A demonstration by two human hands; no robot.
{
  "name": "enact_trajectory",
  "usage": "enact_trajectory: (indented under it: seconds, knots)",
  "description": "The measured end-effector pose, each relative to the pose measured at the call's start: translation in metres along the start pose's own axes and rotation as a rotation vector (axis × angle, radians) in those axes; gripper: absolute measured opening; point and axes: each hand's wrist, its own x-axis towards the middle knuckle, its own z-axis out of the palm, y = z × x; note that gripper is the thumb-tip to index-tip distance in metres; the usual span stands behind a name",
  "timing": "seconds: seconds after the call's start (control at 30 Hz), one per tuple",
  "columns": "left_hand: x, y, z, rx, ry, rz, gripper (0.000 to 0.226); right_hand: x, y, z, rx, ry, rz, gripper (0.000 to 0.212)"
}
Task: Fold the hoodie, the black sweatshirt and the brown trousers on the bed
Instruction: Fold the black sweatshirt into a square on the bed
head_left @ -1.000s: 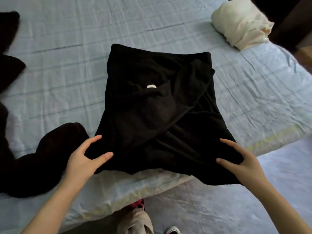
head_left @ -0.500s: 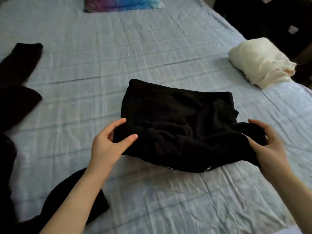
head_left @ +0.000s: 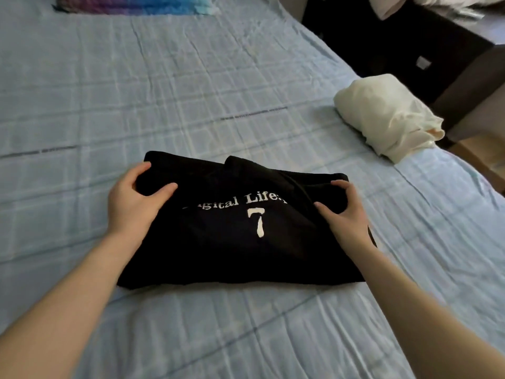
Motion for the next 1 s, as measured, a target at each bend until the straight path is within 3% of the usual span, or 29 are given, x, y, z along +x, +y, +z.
enact_trajectory:
  seconds: [0.1,0.17,0.3,0.37,0.43,0.53,0.57,0.63,0.7,0.8,0.97,1.0]
  knots:
    - [0.0,-0.03,0.02,0.168,-0.047,-0.098,0.06,0.003,0.015,0.012,-0.025,0.009,0.018,0.05]
    - [-0.003,-0.034,0.021,0.153,-0.064,-0.193,0.064,0.007,0.015,0.007,0.069,-0.028,0.052,0.05]
    - [0.003,0.0,0.006,-0.509,-0.244,-0.278,0.073,0.004,-0.008,-0.027,0.75,-0.046,0.249,0.049]
    - [-0.004,0.023,0.002,-0.475,-0.378,-0.23,0.068,-0.018,-0.022,-0.034,0.841,-0.054,0.256,0.045]
    - [-0.018,0.038,0.01,-0.076,-0.428,-0.049,0.065,-0.044,-0.037,-0.021,0.552,-0.028,0.077,0.047]
    - [-0.042,0.05,0.05,0.554,-0.454,0.293,0.063,-0.052,-0.055,0.024,-0.158,-0.174,-0.367,0.052]
    - [-0.051,0.049,0.067,0.7,-0.5,0.339,0.063,-0.043,-0.056,0.038,-0.374,-0.232,-0.446,0.053]
    - [-0.06,0.037,0.091,0.874,-0.549,0.358,0.065,-0.019,-0.049,0.058,-0.628,-0.334,-0.412,0.054]
    - [-0.056,0.021,0.105,0.951,-0.579,0.345,0.065,-0.001,-0.026,0.069,-0.752,-0.413,-0.269,0.054]
    - [-0.048,0.009,0.111,0.974,-0.643,0.35,0.062,-0.004,-0.008,0.076,-0.847,-0.438,-0.227,0.054]
    - [-0.054,0.014,0.097,0.907,-0.672,0.368,0.061,0.036,-0.036,0.061,-0.695,-0.207,-0.456,0.055]
    - [-0.055,0.014,0.095,0.902,-0.668,0.366,0.061,0.054,-0.041,0.057,-0.728,-0.238,-0.479,0.053]
